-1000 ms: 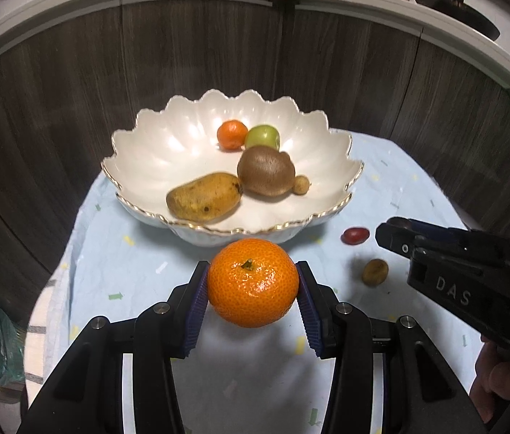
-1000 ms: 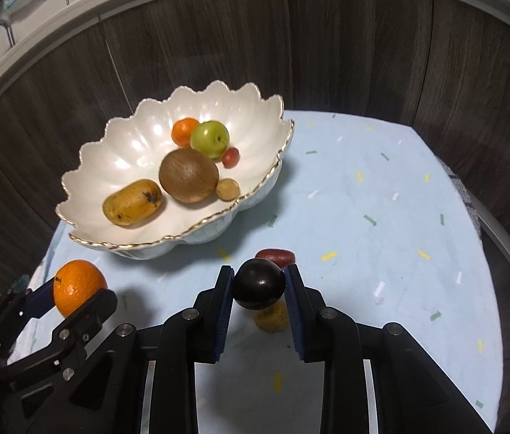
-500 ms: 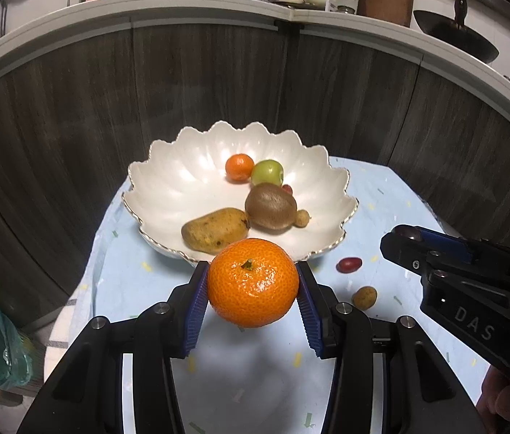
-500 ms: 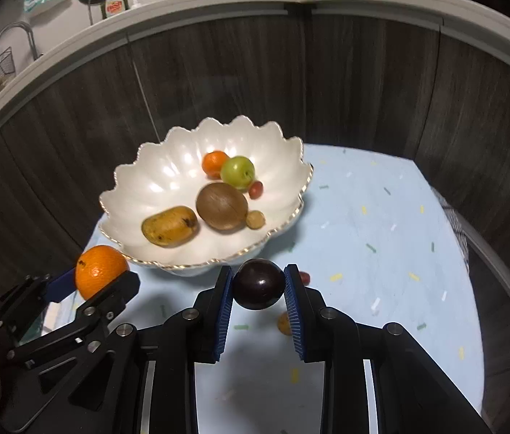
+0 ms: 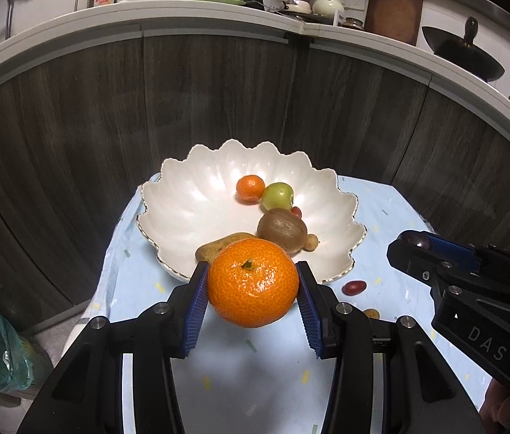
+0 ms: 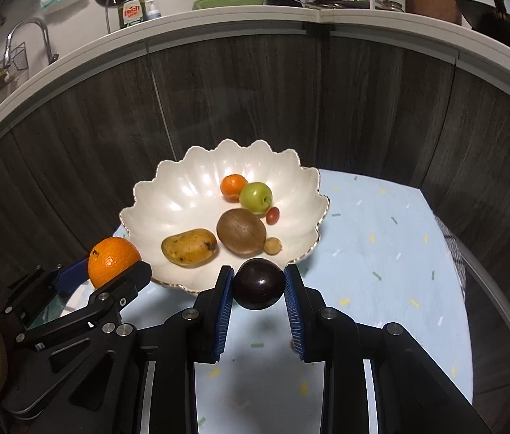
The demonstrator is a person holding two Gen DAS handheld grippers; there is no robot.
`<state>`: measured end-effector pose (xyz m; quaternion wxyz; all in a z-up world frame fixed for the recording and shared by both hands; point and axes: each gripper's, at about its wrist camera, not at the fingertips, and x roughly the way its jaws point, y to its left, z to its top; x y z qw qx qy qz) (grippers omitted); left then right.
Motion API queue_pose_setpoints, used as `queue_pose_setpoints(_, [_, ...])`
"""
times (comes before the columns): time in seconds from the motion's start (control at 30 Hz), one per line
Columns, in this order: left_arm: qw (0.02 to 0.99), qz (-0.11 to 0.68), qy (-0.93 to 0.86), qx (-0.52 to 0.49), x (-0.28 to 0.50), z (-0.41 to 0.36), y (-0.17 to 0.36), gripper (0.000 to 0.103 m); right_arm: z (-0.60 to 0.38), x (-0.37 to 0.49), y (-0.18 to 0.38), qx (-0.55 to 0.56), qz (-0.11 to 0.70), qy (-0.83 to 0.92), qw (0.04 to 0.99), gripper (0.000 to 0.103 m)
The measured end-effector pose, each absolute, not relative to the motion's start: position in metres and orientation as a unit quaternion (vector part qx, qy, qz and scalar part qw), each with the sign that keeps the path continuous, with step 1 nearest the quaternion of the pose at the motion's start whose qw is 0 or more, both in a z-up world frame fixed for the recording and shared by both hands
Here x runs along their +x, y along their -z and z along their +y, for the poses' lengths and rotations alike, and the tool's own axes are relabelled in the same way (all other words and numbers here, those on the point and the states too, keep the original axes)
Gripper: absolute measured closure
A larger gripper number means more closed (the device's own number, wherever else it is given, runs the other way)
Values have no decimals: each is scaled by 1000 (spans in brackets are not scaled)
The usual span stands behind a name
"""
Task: Organize fruits
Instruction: 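Carry the mandarin over the bowl with the left gripper while the right gripper carries the plum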
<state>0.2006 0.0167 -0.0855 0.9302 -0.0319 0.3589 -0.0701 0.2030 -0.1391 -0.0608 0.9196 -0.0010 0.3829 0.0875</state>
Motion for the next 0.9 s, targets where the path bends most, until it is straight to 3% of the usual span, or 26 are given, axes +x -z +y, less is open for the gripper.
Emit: queue_pose_setpoints(0.9, [938, 339, 61, -47, 265, 57, 73, 57, -116, 252, 49, -15, 379, -89, 921, 74])
